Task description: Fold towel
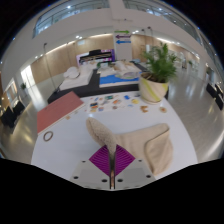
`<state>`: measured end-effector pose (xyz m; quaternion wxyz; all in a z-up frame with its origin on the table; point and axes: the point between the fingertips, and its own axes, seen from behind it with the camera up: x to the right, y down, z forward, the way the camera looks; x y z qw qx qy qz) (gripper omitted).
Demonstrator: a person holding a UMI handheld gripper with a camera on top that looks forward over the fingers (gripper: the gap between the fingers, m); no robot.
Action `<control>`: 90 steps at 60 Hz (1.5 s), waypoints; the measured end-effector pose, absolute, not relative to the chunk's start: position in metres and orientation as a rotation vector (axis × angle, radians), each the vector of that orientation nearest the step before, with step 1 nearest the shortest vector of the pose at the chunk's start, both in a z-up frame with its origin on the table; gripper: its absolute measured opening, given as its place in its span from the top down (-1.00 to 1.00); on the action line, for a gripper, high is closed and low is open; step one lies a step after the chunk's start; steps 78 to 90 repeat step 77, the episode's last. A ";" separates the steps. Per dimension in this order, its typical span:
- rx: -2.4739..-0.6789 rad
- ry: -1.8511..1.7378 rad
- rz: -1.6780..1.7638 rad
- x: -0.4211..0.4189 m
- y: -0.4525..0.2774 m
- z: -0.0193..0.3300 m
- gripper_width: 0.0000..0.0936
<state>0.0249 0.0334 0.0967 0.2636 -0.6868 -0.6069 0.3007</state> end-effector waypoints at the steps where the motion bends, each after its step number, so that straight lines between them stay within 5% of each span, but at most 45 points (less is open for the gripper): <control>1: -1.862 -1.627 0.813 0.025 0.045 0.102 0.93; 11: -1.867 -1.531 0.706 0.026 0.163 0.115 0.93; 19: -1.860 -1.521 0.614 0.024 0.230 0.079 0.84; 28: -1.863 -1.529 0.541 0.033 0.266 0.052 -0.84; 56: -1.832 -1.607 0.545 0.268 0.201 0.223 -0.82; 90: -1.850 -1.607 0.597 0.304 0.174 0.235 -0.83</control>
